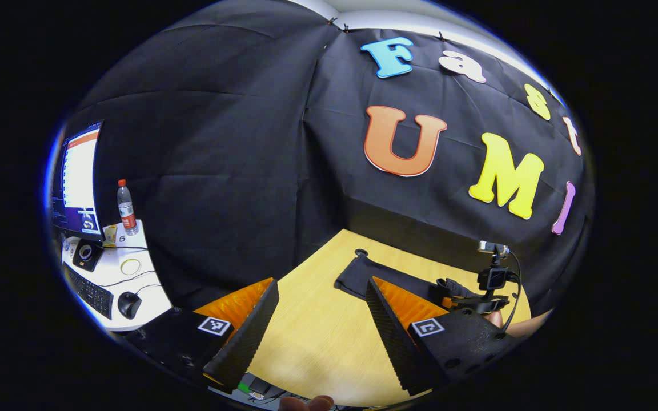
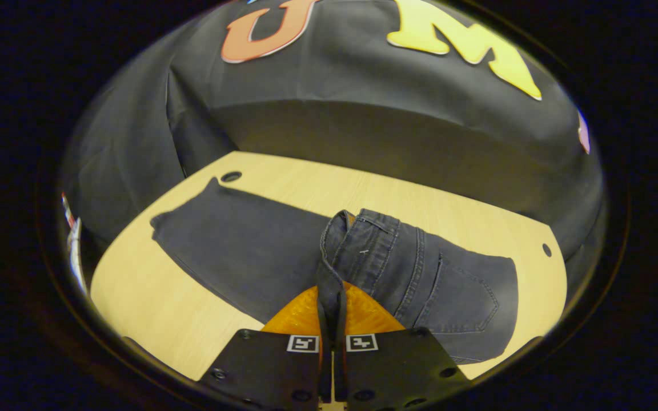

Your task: Grasp the waist and the cuffs of the jeans and fold them to make the two legs overlap; first hold the waist and fold one-third of the jeans toward the cuffs, then hold the cuffs and fold the remaining one-third in the same direction to finish folding.

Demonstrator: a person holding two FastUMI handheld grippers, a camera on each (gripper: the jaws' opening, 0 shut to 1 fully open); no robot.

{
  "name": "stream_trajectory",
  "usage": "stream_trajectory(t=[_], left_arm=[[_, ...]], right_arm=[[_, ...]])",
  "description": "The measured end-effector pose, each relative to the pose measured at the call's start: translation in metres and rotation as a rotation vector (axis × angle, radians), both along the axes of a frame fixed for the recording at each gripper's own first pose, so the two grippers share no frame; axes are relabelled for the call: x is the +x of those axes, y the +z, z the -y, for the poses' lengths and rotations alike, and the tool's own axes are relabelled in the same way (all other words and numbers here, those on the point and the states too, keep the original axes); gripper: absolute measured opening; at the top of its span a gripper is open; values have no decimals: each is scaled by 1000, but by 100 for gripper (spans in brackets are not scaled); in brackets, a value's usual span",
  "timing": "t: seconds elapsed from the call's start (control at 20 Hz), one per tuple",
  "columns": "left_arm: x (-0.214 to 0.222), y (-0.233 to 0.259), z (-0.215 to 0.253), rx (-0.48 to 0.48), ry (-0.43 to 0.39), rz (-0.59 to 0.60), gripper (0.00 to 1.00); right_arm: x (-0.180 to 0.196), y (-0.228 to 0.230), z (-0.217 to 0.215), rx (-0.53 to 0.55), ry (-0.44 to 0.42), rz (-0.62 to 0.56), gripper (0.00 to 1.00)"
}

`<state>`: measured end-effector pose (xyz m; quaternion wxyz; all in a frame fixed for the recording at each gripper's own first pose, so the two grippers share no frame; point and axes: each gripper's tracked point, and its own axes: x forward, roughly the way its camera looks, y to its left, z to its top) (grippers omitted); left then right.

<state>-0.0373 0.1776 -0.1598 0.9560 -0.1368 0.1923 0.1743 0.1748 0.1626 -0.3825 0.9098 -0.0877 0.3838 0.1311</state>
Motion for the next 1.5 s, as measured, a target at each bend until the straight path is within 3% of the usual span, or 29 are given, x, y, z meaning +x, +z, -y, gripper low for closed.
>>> stream_trajectory(t=[0.15,0.3,0.5,0.7,0.85,1.1,1.35,1.5], left_arm=[[-5,-13,-8,-34,10,-19,99],[0,-20,-11,-49,3,-26,99],[16,-27,-11,-72,-22,-32,99],[40,-41,2,-162,-52,-27,99],[65,-74,12,-298,-86,-38,99],[125,-142,39,-750,-68,-45,99],[179,-205,48,-1012,43,-88,100],[198,-227,55,-1090,94,-120,99]], right_arm=[[-6,0,0,-30,30,-16,5],[-8,1,-14,37,39,-34,23],[-20,37,-23,121,39,7,99],[-35,108,-12,189,73,73,99],[-53,179,8,218,112,140,99],[-90,274,73,209,92,241,99],[-117,299,165,152,-52,253,99],[-138,283,212,106,-133,202,99]])
